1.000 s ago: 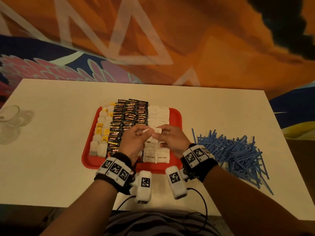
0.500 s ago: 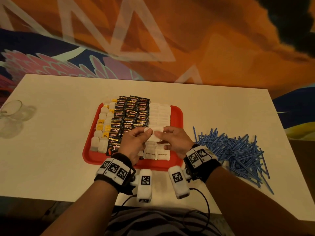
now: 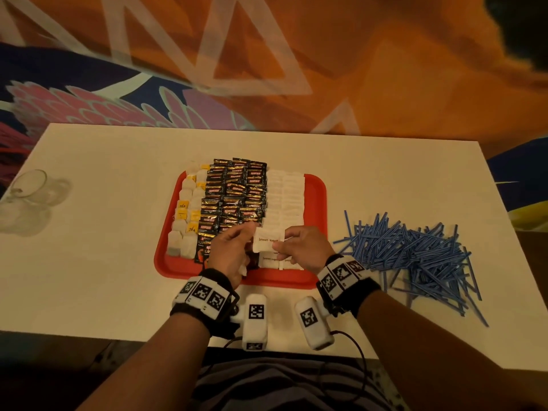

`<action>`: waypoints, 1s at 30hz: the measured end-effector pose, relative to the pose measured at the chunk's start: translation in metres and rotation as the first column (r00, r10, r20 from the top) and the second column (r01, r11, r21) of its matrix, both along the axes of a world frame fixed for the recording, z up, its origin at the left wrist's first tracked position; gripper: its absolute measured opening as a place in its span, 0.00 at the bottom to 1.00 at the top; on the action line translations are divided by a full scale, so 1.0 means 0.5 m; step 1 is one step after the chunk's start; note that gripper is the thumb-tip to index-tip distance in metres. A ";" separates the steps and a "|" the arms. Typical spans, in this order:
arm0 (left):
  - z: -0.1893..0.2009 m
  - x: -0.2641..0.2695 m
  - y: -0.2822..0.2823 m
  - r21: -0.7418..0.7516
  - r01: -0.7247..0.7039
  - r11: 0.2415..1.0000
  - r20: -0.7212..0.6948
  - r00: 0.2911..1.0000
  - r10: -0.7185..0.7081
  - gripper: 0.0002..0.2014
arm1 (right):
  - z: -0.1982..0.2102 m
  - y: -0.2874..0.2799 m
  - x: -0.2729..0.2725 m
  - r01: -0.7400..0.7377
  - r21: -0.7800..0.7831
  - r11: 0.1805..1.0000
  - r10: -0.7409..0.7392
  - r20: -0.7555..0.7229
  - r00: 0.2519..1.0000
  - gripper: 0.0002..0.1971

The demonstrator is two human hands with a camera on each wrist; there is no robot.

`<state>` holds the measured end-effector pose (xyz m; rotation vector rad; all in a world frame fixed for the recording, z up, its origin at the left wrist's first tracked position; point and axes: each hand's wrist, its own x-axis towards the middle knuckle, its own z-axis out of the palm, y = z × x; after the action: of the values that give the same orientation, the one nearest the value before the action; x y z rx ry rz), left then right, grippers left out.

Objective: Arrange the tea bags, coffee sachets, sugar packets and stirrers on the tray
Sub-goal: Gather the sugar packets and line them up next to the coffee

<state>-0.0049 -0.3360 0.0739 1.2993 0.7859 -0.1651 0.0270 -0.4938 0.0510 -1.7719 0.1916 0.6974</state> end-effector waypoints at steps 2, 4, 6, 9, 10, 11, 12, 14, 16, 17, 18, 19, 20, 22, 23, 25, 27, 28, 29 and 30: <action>-0.007 -0.005 0.018 -0.003 -0.028 1.000 -0.041 0.999 0.028 0.06 | -0.015 0.003 -0.008 -0.013 -0.049 0.999 0.013 -0.009 1.000 0.05; -0.013 -0.011 0.038 -0.021 -0.036 0.999 -0.077 0.996 0.035 0.07 | -0.038 0.007 -0.017 -0.032 -0.128 0.991 0.030 -0.024 0.999 0.10; -0.019 -0.019 0.057 -0.053 -0.006 0.999 -0.098 0.995 0.001 0.09 | -0.063 0.010 -0.027 -0.018 -0.170 0.985 0.004 -0.080 0.997 0.12; -0.026 -0.031 0.080 -0.075 0.037 0.997 -0.134 0.990 -0.047 0.10 | -0.098 0.021 -0.042 -0.036 -0.223 0.974 0.007 -0.128 0.992 0.13; -0.030 -0.034 0.087 -0.070 0.050 0.996 -0.143 0.988 -0.059 0.10 | -0.111 0.025 -0.044 -0.049 -0.253 0.966 0.019 -0.120 0.993 0.13; -0.034 -0.037 0.094 -0.067 0.063 0.996 -0.149 0.986 -0.072 0.10 | -0.122 0.030 -0.046 -0.055 -0.272 0.961 0.022 -0.123 0.992 0.12; -0.038 -0.039 0.101 -0.064 0.073 0.995 -0.155 0.984 -0.082 0.10 | -0.129 0.036 -0.048 -0.048 -0.270 0.962 0.013 -0.130 0.991 0.10; -0.046 -0.044 0.113 -0.053 0.081 0.995 -0.170 0.981 -0.089 0.10 | -0.151 0.045 -0.051 -0.072 -0.319 0.945 0.033 -0.128 0.991 0.07; -0.052 -0.050 0.122 -0.050 0.085 0.995 -0.178 0.980 -0.092 0.09 | -0.164 0.049 -0.055 -0.049 -0.415 0.909 0.015 -0.085 0.996 0.08; -0.054 -0.053 0.125 -0.055 0.085 0.995 -0.178 0.980 -0.094 0.09 | -0.162 0.050 -0.057 -0.014 -0.460 0.888 -0.011 -0.050 0.999 0.10; -0.057 -0.056 0.128 -0.062 0.086 0.994 -0.177 0.980 -0.096 0.09 | -0.158 0.052 -0.060 0.014 -0.500 0.866 -0.026 -0.018 0.999 0.12; -0.059 -0.058 0.131 -0.068 0.087 0.994 -0.178 0.979 -0.098 0.09 | -0.155 0.053 -0.061 0.019 -0.534 0.845 -0.021 0.002 1.000 0.13; -0.063 -0.060 0.134 -0.075 0.084 0.994 -0.181 0.979 -0.096 0.09 | -0.151 0.054 -0.063 -0.001 -0.564 0.825 0.001 -0.001 1.000 0.14; -0.068 -0.061 0.139 -0.096 0.073 0.993 -0.191 0.977 -0.090 0.09 | -0.138 0.053 -0.066 -0.062 -0.619 0.783 0.062 -0.022 0.998 0.14; -0.070 -0.061 0.140 -0.106 0.065 0.992 -0.196 0.977 -0.085 0.09 | -0.134 0.052 -0.068 -0.078 -0.637 0.767 0.089 -0.016 0.996 0.14; -0.073 -0.061 0.138 -0.123 0.041 0.992 -0.200 0.978 -0.065 0.08 | -0.127 0.051 -0.071 -0.082 -0.622 0.779 0.152 0.061 0.986 0.13; -0.074 -0.061 0.134 -0.139 0.003 0.990 -0.196 0.980 -0.030 0.07 | -0.127 0.054 -0.074 -0.126 -0.586 0.800 0.260 0.149 0.954 0.09; -0.074 -0.061 0.132 -0.153 -0.014 0.988 -0.189 0.982 -0.015 0.08 | -0.129 0.056 -0.075 -0.163 -0.582 0.797 0.311 0.162 0.937 0.07; -0.071 -0.062 0.131 -0.175 -0.026 0.984 -0.182 0.983 -0.007 0.10 | -0.132 0.057 -0.075 -0.195 -0.587 0.785 0.341 0.147 0.928 0.08; -0.068 -0.062 0.130 -0.202 -0.035 0.979 -0.177 0.984 -0.001 0.13 | -0.134 0.059 -0.075 -0.212 -0.589 0.780 0.348 0.126 0.929 0.09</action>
<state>-0.0358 -0.2709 0.0398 1.0924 0.9057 -0.3428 -0.0106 -0.4646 -0.0159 -2.4814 -0.0392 0.6812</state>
